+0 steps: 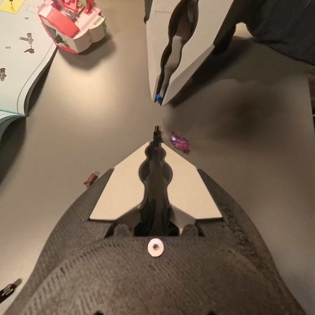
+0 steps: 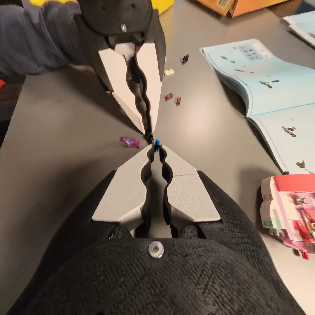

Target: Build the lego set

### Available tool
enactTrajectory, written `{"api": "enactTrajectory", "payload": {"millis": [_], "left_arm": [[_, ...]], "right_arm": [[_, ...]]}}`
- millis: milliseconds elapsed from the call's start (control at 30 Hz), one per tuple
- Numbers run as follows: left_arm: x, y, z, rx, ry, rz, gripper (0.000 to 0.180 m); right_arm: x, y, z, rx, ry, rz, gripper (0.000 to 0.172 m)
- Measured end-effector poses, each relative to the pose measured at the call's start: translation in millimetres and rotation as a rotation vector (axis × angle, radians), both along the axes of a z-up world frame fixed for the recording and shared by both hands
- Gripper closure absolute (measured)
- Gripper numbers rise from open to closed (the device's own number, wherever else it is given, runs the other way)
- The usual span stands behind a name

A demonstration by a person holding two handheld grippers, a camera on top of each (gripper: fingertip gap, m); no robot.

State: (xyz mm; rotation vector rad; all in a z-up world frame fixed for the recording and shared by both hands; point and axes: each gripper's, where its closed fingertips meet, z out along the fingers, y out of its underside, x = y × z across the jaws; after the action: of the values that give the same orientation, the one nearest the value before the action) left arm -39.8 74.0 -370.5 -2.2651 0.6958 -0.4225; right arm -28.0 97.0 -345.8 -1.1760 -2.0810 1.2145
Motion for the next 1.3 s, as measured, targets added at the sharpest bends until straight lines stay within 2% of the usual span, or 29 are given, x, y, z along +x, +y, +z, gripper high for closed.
{"api": "enactTrajectory", "payload": {"millis": [133,200,300,400,467,533,600,733,900,1133,1300], "left_arm": [[-4.9,3.3,2.3,-0.006,-0.011,0.045,0.143],[-8.2,8.8,9.7,0.046,-0.017,0.076,0.137],[0.5,17.8,36.4,0.207,-0.089,0.074,0.135],[5.7,19.8,64.3,0.462,0.0,0.036,0.133],[9.0,17.1,81.2,0.63,0.099,0.012,0.133],[14.9,12.3,91.3,0.734,0.169,-0.021,0.141],[17.3,11.7,95.7,0.777,0.203,-0.018,0.146],[3.9,18.4,104.5,0.87,0.313,0.104,0.16],[-2.6,20.2,114.4,0.947,0.38,0.188,0.171],[-8.0,17.1,124.2,1.008,0.401,0.228,0.177],[-9.3,18.3,125.1,1.008,0.42,0.238,0.178]], "right_arm": [[-5.1,0.5,9.6,-0.021,0.065,-0.011,0.168],[-6.9,-1.6,17.1,-0.064,0.098,-0.011,0.168],[-11.3,-8.5,36.4,-0.249,0.141,-0.012,0.168],[-10.6,-17.2,53.3,-0.489,0.119,0.025,0.168],[-9.1,-20.7,58.4,-0.593,0.09,0.05,0.168],[-10.0,-21.4,62.2,-0.639,0.091,0.051,0.168],[-11.2,-21.7,67.5,-0.68,0.104,0.048,0.168],[-20.3,-15.7,83.6,-0.819,0.176,-0.012,0.168],[-26.8,-11.4,99.7,-1.02,0.258,-0.045,0.168],[-31.0,-15.0,106.6,-1.126,0.316,-0.069,0.168],[-31.6,-12.8,107.5,-1.141,0.331,-0.083,0.168]]}}
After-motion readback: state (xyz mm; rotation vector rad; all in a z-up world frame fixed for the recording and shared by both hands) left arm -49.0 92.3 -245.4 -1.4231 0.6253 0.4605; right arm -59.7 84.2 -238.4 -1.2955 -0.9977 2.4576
